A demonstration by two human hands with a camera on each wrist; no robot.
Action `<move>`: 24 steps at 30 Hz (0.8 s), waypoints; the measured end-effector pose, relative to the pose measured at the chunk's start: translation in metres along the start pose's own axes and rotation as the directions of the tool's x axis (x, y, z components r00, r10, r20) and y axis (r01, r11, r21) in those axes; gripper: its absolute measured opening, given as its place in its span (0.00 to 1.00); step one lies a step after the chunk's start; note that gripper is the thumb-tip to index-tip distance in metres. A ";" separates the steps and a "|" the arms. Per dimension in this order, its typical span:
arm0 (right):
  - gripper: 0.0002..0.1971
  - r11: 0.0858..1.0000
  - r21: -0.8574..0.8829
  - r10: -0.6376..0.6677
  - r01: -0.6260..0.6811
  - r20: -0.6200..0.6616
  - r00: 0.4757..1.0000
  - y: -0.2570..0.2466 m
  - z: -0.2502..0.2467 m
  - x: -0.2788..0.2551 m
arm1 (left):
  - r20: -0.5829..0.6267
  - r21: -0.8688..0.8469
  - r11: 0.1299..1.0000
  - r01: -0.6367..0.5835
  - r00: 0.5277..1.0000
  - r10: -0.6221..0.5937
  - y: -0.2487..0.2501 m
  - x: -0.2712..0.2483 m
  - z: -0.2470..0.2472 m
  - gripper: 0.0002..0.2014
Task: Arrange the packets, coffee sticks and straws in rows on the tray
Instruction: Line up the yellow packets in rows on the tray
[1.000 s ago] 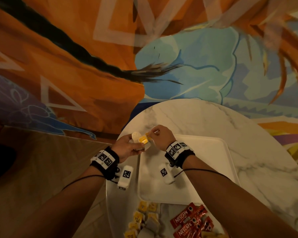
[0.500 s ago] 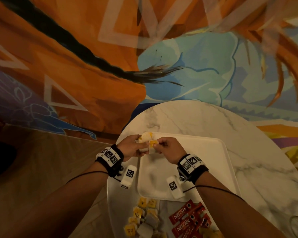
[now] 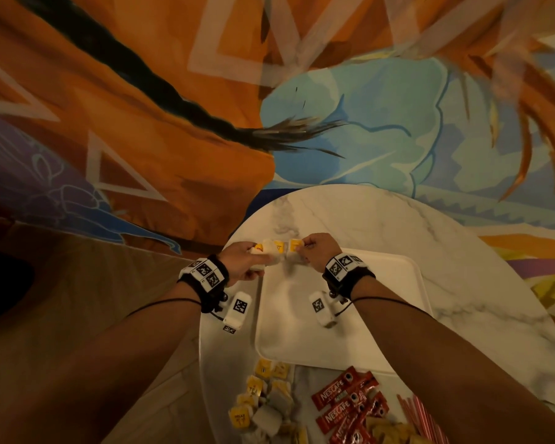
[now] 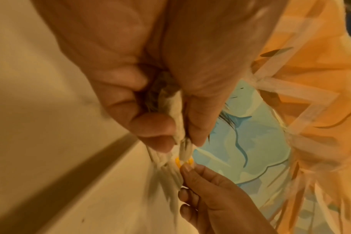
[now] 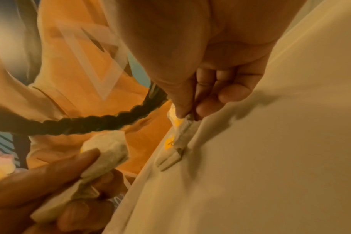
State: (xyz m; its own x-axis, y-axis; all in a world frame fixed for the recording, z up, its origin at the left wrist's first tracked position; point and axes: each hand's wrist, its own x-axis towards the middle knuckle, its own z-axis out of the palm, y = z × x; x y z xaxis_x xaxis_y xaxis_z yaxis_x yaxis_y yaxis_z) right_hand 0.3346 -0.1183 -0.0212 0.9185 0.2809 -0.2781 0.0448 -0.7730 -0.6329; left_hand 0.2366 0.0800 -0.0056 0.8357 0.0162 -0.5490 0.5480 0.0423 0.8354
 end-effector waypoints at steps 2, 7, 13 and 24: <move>0.11 0.999 -0.043 0.013 -0.013 -0.003 1.000 -0.002 0.004 0.003 | -0.004 0.020 1.000 -0.005 1.000 0.005 0.000 0.001 0.000 0.17; 0.13 0.994 -0.103 0.032 -0.035 -0.032 0.999 -0.009 0.006 0.003 | -0.027 0.008 1.000 0.017 0.999 -0.017 0.001 0.004 0.002 0.16; 0.16 0.996 -0.028 0.085 -0.089 -0.099 0.991 -0.006 0.005 0.002 | -0.006 0.025 0.999 0.026 1.000 -0.026 0.007 0.002 0.005 0.13; 0.08 0.919 0.382 -0.144 0.093 0.106 0.984 -0.010 -0.002 -0.048 | 0.045 0.065 0.996 -0.062 0.997 0.060 0.009 0.000 0.015 0.09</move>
State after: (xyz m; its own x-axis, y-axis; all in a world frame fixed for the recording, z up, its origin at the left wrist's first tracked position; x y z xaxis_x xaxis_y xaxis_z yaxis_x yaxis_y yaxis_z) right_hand 0.2912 -0.1247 -0.0002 0.8556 0.4480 -0.2593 -0.0234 -0.4670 -0.8840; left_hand 0.2420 0.0655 0.0024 0.8676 -0.0262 -0.4966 0.4961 -0.0235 0.8680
